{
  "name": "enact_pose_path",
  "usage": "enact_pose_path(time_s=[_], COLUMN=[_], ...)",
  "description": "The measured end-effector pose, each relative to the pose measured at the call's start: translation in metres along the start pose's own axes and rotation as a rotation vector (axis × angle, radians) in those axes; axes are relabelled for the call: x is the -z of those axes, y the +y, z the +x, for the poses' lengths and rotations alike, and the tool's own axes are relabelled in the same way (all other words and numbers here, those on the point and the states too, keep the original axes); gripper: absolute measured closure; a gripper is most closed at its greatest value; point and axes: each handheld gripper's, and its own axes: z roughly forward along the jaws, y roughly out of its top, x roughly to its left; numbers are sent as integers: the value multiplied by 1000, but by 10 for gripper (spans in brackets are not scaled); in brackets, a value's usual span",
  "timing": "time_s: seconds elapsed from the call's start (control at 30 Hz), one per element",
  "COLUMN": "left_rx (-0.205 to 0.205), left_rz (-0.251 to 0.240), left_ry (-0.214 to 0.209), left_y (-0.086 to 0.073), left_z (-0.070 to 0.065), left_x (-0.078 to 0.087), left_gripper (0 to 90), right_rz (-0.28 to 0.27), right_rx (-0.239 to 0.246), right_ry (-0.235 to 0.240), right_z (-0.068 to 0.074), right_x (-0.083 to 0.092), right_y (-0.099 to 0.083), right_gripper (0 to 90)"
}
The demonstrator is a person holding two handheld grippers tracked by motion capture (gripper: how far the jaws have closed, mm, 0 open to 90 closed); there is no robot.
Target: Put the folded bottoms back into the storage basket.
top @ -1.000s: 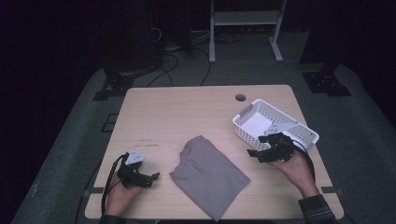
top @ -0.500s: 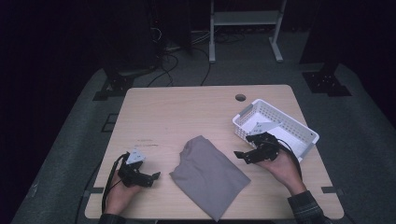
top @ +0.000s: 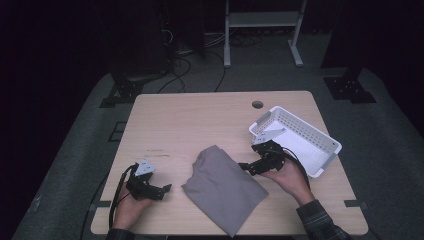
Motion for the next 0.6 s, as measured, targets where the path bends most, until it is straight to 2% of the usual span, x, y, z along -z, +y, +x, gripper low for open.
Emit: enact_pose_path(time_s=[0.3,0.6], left_rx=[-4,-5], left_rz=[0,1], left_ry=[-3,-4], left_y=[0,0], left_z=[0,1], left_x=[0,0], left_gripper=[0,0], right_rz=[5,43], right_rx=[6,6], right_ry=[7,20], right_z=[4,10], right_x=[-10,-24], right_y=[4,2], right_gripper=[126,37])
